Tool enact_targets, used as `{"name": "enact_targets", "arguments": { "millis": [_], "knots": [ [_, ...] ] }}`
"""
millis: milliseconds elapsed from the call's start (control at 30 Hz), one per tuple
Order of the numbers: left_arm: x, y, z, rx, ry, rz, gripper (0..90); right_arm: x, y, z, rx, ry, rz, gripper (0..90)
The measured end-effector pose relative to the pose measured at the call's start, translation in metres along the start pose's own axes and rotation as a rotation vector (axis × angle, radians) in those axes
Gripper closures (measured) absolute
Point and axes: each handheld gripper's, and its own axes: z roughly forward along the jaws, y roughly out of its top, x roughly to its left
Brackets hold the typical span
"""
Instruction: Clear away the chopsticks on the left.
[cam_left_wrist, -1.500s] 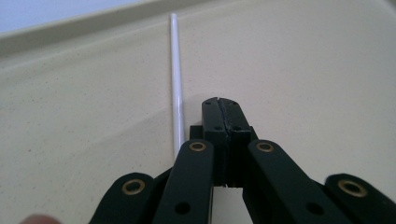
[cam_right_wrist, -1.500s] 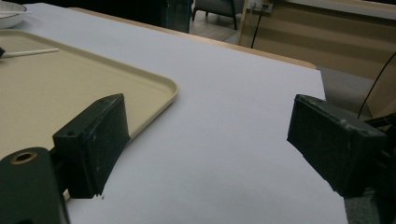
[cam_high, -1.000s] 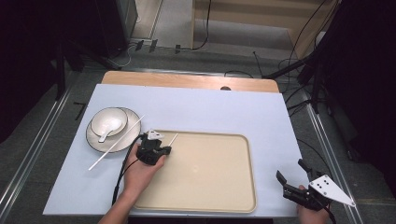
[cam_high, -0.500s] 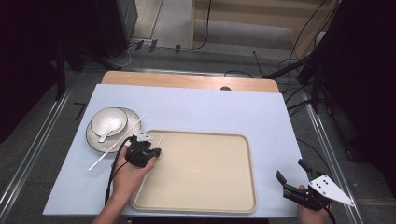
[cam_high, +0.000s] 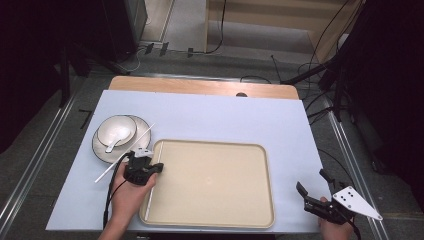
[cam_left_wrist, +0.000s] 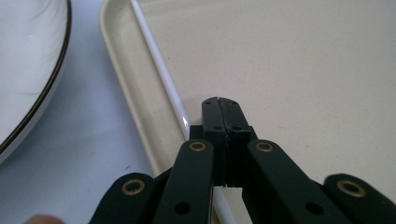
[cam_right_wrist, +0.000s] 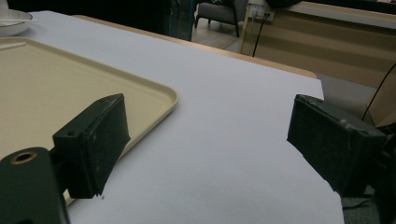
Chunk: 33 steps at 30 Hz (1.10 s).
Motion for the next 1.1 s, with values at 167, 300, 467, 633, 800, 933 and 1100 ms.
{"name": "enact_targets", "arguments": {
  "millis": [167,300,467,633,800,933,1100],
  "knots": [
    [-0.001,-0.003,-0.002,-0.006,-0.004,0.02,90.0,-0.001,0.002,0.003,0.005,-0.003,-0.004,13.0],
    [-0.001,-0.007,-0.004,-0.011,-0.019,0.036,90.0,-0.001,0.003,0.004,-0.005,-0.01,0.006,13.0],
    [0.003,-0.007,-0.005,-0.005,-0.057,0.032,90.0,0.003,0.004,0.01,0.018,-0.007,-0.011,13.0],
    [0.003,-0.01,-0.006,-0.01,-0.06,0.038,90.0,0.005,0.006,0.012,0.004,-0.008,-0.013,13.0],
    [0.002,-0.01,-0.007,-0.003,-0.083,0.064,87.3,0.008,0.006,0.015,0.01,0.001,-0.029,13.0],
    [0.0,-0.01,-0.01,-0.022,-0.109,0.071,83.6,0.008,0.006,0.014,0.009,0.003,-0.029,13.0],
    [0.002,-0.008,-0.018,-0.044,-0.144,0.068,70.1,0.007,0.005,0.014,0.006,0.012,-0.022,13.0]
  ]
}}
